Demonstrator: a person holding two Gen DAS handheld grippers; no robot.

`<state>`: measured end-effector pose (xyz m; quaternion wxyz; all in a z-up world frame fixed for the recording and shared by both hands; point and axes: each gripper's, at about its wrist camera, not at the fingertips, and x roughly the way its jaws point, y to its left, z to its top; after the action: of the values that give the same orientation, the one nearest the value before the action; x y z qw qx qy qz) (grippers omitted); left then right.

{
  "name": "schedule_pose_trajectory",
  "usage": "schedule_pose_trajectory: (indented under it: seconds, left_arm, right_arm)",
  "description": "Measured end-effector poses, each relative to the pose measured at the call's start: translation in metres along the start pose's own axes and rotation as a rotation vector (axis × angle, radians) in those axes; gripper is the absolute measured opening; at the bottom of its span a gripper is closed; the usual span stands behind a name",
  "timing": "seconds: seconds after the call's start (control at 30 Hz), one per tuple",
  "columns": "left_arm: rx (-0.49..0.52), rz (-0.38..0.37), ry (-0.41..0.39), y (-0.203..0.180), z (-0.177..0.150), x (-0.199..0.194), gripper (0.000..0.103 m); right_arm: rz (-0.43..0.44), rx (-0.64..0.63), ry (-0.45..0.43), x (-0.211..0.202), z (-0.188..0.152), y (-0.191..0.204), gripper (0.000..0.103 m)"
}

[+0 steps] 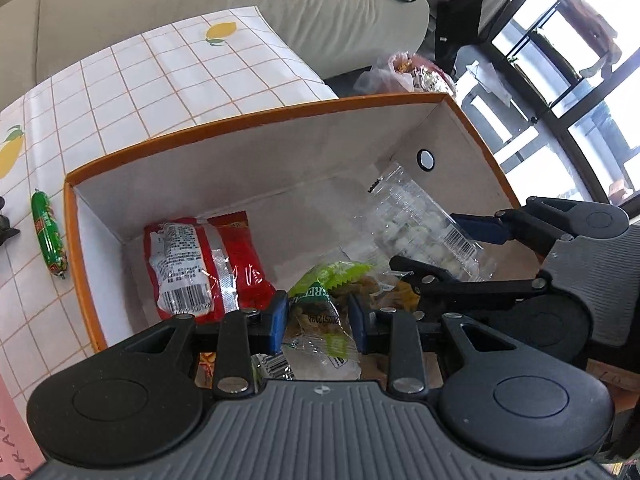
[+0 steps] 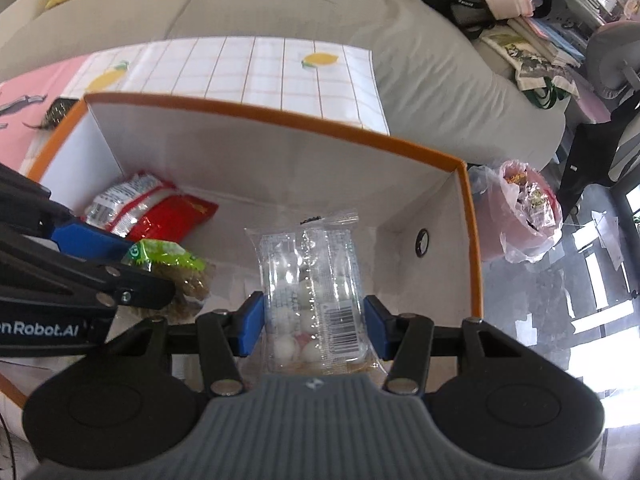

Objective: Organize snacks
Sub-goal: 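Open both tools to drop the two packets into the box, then withdraw both tools up from the orange box toward the table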

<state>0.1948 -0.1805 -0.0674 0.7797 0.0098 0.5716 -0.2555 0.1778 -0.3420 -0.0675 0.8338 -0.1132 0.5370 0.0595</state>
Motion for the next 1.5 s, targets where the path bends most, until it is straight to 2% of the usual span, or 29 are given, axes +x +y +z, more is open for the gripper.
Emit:
schedule_pose_trajectory:
  seconds: [0.13, 0.23, 0.4, 0.5, 0.63, 0.77, 0.87, 1.2, 1.5]
  left_arm:
    - [0.019, 0.029, 0.004, -0.006, 0.004, 0.001, 0.041]
    - [0.013, 0.027, 0.007, -0.005, 0.006, 0.002, 0.041]
    - [0.005, 0.014, -0.011, -0.003, 0.006, -0.003, 0.051]
    - [0.019, 0.002, -0.032, -0.004, 0.004, -0.014, 0.058]
    - [0.028, -0.007, -0.059, -0.006, 0.002, -0.032, 0.059]
    - [0.027, -0.007, -0.104, -0.006, -0.003, -0.057, 0.061]
    - [0.044, 0.01, -0.15, -0.006, -0.009, -0.076, 0.062]
    - [0.072, 0.123, -0.284, 0.016, -0.047, -0.133, 0.064]
    - [0.054, 0.225, -0.374, 0.063, -0.071, -0.167, 0.064]
  right_arm:
    - [-0.007, -0.017, 0.019, 0.006, -0.001, 0.0, 0.053]
    - [-0.007, -0.022, 0.026, 0.006, -0.002, 0.0, 0.055]
    - [-0.018, -0.025, 0.04, 0.006, -0.002, -0.001, 0.057]
    - [-0.02, -0.029, 0.042, 0.001, -0.002, 0.0, 0.06]
    - [-0.047, -0.056, 0.02, -0.012, 0.001, 0.003, 0.069]
    - [-0.093, -0.058, 0.009, -0.028, 0.006, 0.004, 0.07]
    - [-0.116, -0.036, -0.033, -0.046, 0.007, 0.004, 0.082]
    - [-0.107, 0.11, -0.213, -0.107, -0.006, 0.026, 0.083]
    - [0.015, 0.204, -0.309, -0.132, 0.0, 0.08, 0.083]
